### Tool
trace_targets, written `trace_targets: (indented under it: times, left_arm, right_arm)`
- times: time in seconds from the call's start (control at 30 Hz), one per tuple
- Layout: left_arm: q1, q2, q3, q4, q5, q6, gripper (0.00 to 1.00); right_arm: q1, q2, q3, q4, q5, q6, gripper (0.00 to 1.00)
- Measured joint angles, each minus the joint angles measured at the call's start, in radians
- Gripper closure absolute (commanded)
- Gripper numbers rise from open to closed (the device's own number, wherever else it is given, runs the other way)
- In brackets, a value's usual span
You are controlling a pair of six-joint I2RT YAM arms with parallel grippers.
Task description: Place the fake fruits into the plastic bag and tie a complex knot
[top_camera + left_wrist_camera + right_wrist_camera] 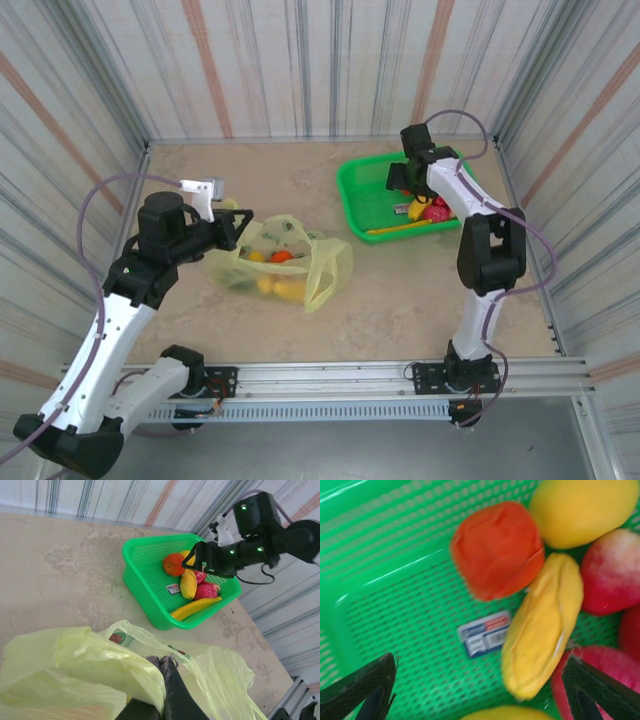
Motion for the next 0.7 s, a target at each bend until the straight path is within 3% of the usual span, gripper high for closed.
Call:
trace_targets:
  times: [0.4,0.7]
  left_arm:
    - [0.0,0.0,0.006,-0.001,0.0,0.0,1.0]
    - [0.0,0.0,0.008,-0.003,0.0,-0.008,1.0]
  right_arm:
    - [-0.009,0.345,0.406,-0.077,0.075,-0.107,0.09]
    - [-0.016,0.455,0.479,-0.149,0.09,-0.13,0.16]
